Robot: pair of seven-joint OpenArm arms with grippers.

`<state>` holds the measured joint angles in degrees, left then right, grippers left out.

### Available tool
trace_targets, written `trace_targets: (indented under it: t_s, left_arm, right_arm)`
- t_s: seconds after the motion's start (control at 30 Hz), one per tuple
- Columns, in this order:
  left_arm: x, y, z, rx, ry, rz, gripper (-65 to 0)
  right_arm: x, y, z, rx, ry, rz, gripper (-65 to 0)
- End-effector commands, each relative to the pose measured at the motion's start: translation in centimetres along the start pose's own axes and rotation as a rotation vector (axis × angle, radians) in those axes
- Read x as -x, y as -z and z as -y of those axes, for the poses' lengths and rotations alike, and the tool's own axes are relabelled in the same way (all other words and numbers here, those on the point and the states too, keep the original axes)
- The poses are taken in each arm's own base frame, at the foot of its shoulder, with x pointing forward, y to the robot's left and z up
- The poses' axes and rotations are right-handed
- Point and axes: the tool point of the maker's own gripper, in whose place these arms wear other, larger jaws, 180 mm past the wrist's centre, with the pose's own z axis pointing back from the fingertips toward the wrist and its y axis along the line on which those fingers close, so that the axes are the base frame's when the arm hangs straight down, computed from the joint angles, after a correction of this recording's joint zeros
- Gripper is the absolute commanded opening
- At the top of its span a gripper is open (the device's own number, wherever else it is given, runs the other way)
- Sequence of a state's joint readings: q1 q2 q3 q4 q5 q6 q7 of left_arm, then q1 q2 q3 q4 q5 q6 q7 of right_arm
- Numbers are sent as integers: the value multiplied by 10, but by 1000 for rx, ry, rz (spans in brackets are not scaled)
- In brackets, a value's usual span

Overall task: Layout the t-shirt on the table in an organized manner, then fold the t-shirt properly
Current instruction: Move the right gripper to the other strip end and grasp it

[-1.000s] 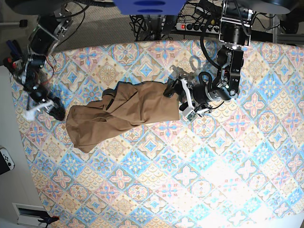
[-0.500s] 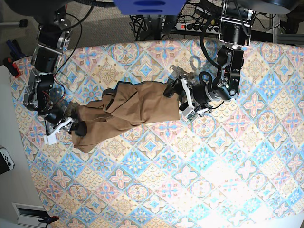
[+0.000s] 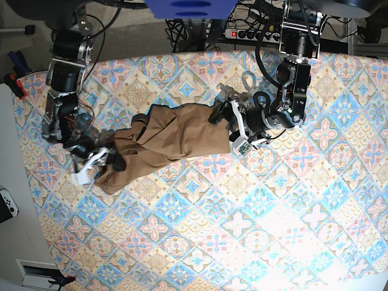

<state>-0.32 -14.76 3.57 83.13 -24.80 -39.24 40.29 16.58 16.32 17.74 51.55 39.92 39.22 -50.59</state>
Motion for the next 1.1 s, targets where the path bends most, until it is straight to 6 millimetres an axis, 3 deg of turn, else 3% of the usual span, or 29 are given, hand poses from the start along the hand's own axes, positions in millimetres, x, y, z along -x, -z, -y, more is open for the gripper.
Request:
trace_targets:
  t_s: [0.0,0.07,0.17,0.4,0.57,0.67,0.93,1.07]
  left_arm:
    - [-17,-3,-2,-3,16,47,-180]
    - [-17,-3,-2,-3,16,47,-180]
    - [-17,-3,-2,-3,16,47,-180]
    - [-14,-3,-2,-2,13,44,-180]
    - [-13,-3,-1,-1,12,38,-180]
    - [-13,-2,0,2,13,38,-180]
    - [-14,-1,3,9,9,42,-180]
    - [-15,1,6,13,1,47,-180]
  right_arm:
    - [-8,4,-12,-34,-39,8,-382]
    - [4,10,-19,-51,-59,-38,-453]
    - [9,13,-23,-60,-72,-64,-645]
    - [13,12,-23,-59,-81,-99,-650]
    - [-33,-5,-38,-53,-195,4,-650]
    - [-42,-17,-40,4,-201,26,-650]
    - [-86,-38,-69,87,-244,124,-650]
    - [-68,-50,-66,172,-248,109,-650]
